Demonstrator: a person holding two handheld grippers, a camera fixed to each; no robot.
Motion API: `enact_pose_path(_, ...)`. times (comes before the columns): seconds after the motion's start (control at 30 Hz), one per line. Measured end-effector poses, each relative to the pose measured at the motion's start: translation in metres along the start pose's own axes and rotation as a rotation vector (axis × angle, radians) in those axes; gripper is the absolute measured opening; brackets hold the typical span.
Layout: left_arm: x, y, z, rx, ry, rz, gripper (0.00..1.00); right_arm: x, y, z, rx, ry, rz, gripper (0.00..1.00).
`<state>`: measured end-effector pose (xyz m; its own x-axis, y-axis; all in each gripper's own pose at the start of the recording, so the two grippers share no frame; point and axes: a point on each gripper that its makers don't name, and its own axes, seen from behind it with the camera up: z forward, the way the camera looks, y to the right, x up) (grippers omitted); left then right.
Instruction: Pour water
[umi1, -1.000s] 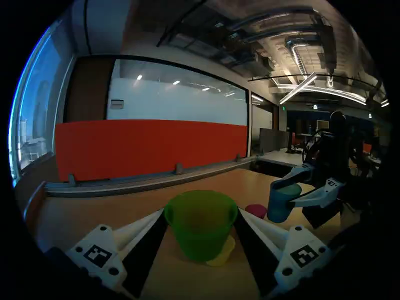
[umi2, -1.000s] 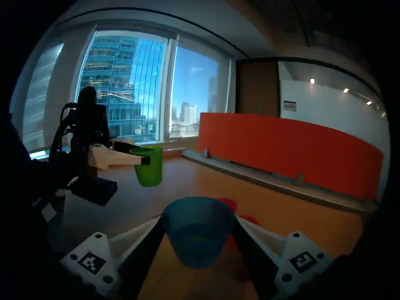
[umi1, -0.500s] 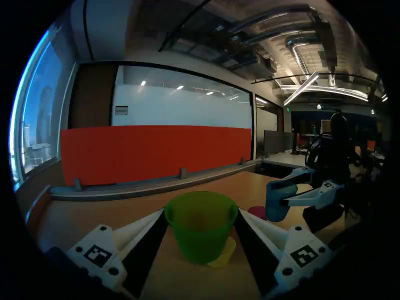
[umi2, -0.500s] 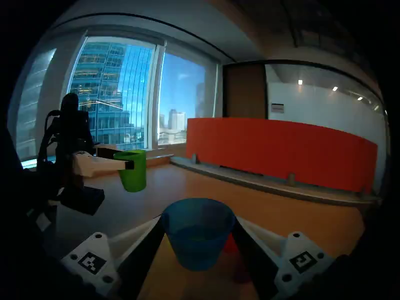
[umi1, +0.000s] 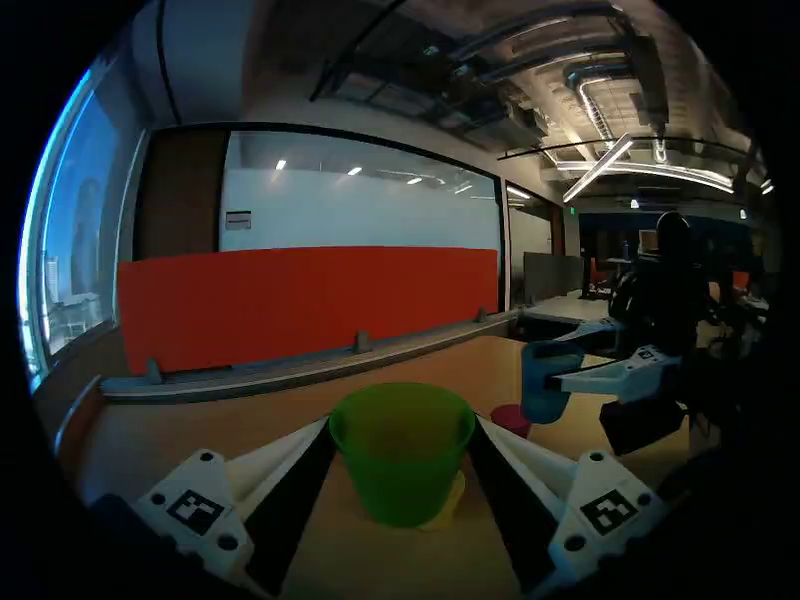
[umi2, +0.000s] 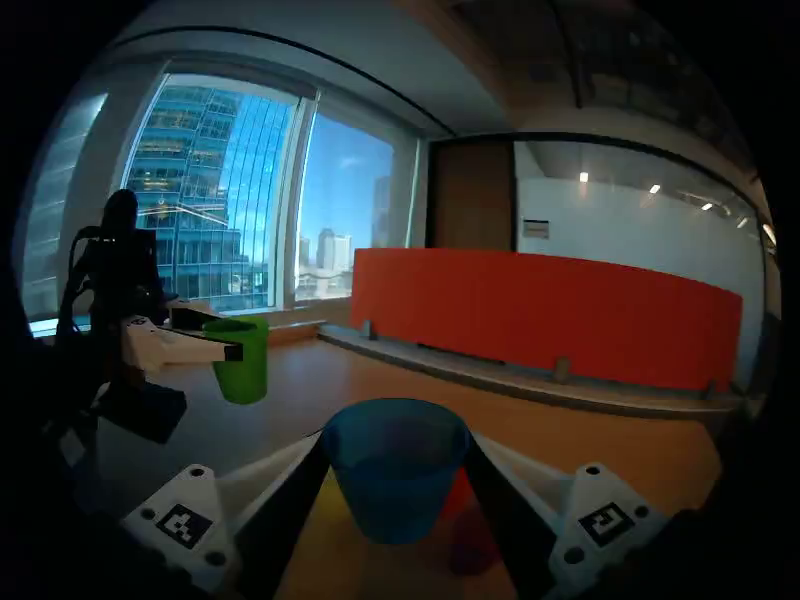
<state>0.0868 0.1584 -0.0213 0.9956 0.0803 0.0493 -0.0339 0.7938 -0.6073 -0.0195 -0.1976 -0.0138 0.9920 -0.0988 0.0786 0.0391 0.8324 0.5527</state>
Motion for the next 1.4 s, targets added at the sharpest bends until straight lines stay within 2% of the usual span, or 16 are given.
enact_pose_path(0.27, -0.002, 0.005, 0.001, -0.031, -0.016, 0.002, 0.88, 0.006, 0.000, 0.003, 0.013, 0.006, 0.000, 0.92)
enact_pose_path(0.67, -0.003, 0.013, 0.005, -0.099, -0.049, 0.002, 0.88, 0.031, -0.001, 0.007, 0.082, 0.019, -0.028, 0.92)
enact_pose_path(1.0, -0.007, 0.025, 0.008, -0.155, -0.073, 0.006, 0.88, 0.050, -0.006, 0.008, 0.142, 0.019, -0.141, 0.92)
enact_pose_path(1.4, -0.006, 0.037, 0.011, -0.197, -0.076, 0.002, 0.88, 0.081, -0.016, 0.016, 0.188, 0.031, -0.282, 0.92)
